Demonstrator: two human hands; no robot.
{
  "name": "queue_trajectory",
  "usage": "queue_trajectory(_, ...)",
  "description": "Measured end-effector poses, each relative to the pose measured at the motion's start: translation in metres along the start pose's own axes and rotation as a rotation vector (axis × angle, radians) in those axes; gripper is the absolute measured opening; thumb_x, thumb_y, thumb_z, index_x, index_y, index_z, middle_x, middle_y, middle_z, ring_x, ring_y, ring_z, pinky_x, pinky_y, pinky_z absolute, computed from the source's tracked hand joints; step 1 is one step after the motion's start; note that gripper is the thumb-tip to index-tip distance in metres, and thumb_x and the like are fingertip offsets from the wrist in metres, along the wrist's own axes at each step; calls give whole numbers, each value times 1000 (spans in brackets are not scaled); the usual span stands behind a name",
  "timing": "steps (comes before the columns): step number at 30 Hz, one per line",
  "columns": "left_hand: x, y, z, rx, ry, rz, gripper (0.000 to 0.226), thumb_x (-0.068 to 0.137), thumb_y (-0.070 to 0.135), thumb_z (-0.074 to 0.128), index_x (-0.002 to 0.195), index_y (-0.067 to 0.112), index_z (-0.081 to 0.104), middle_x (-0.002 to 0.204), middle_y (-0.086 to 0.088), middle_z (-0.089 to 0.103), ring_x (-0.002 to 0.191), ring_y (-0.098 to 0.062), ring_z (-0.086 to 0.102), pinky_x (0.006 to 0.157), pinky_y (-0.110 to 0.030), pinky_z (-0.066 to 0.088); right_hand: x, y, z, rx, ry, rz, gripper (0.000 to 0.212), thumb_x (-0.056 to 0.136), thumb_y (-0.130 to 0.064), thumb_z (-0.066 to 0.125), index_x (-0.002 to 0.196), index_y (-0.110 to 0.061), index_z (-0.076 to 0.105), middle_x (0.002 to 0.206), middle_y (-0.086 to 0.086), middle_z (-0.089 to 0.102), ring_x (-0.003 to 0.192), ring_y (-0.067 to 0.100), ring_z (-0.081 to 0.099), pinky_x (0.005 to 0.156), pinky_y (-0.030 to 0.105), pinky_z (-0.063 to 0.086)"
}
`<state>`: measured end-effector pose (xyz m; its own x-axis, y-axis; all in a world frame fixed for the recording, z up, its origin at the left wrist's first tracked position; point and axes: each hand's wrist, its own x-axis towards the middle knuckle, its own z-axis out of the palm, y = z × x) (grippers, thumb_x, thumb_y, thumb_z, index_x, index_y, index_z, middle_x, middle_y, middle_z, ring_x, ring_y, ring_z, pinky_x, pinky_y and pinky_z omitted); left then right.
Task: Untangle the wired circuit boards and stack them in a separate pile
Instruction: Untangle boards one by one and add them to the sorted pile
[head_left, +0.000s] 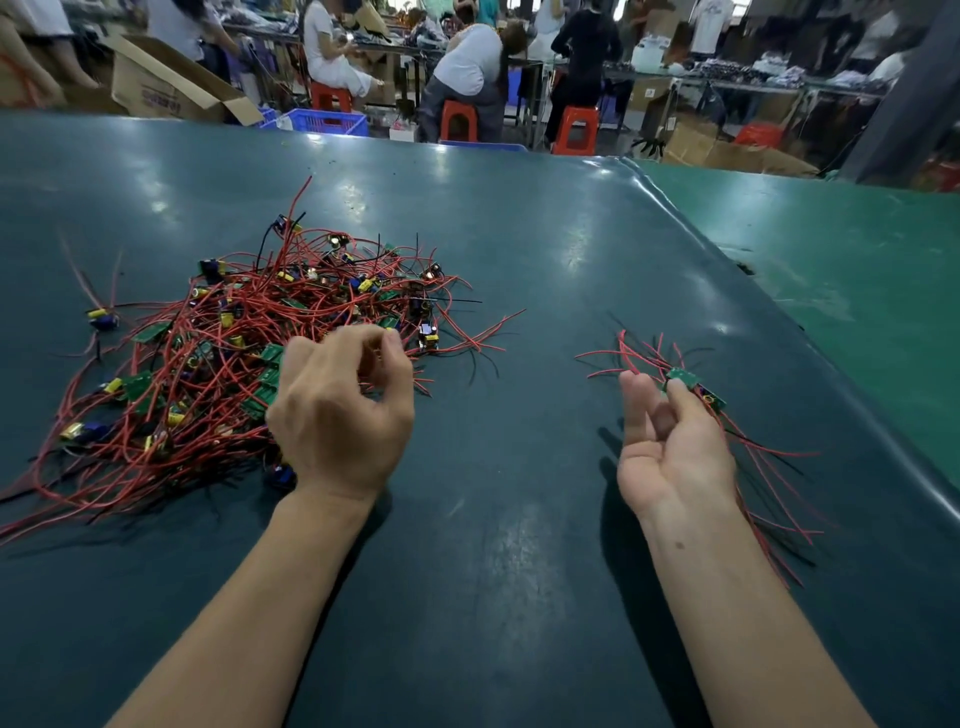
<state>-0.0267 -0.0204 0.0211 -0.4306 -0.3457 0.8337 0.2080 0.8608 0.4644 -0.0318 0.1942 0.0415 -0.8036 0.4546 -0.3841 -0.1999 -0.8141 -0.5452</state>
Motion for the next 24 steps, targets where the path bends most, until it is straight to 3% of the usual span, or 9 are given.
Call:
queue_trajectory(2,4,-10,-2,175,-68,-66,21,90,27,56,103,14,65,93,-7,63,92,-32,53,72,-32,33,-2,3,2,-53,-39,42,16,96,0,55,80,-1,54,65,11,65,66,20,68,53,19,57)
queue_trajectory(5,11,-24,-8,389,-166,-271,40,79,20,56,119,13,55,115,-17,54,113,-40,43,86,-46,33,-5,10,3,-199,-97,79,16,95,-2,55,79,-2,56,58,8,66,51,13,65,46,16,51)
queue_trajectory(7,14,-28,-12,445,-242,-375,42,78,19,58,120,12,56,120,-20,52,115,-41,43,92,-51,34,-6,15,2,-313,-132,36,11,94,-5,58,83,-5,57,55,4,65,44,9,59,42,16,48)
queue_trajectory(10,13,-32,-13,429,-330,-391,31,86,18,57,114,10,65,120,-19,55,113,-42,46,95,-53,40,-7,23,2,-446,-214,-50,10,94,-7,59,86,-10,54,54,2,62,42,9,53,39,18,43)
queue_trajectory(15,14,-33,-13,423,-328,-448,38,90,25,56,123,9,61,126,-21,55,119,-43,43,100,-52,36,-5,32,2,-599,-298,-124,14,93,-7,60,82,-12,56,57,4,59,42,11,50,37,20,40)
queue_trajectory(20,15,-36,-13,394,-276,-388,34,86,25,63,118,14,63,115,-18,61,112,-42,50,95,-52,41,-3,38,2,-690,-340,-188,13,93,-7,61,82,-10,56,54,1,60,40,12,50,36,20,41)
queue_trajectory(24,15,-37,-11,411,-286,-408,35,87,34,63,118,18,66,118,-16,59,118,-41,45,98,-53,35,-4,41,2,-728,-373,-219,10,93,-7,60,84,-9,57,52,-2,61,39,10,50,36,18,40)
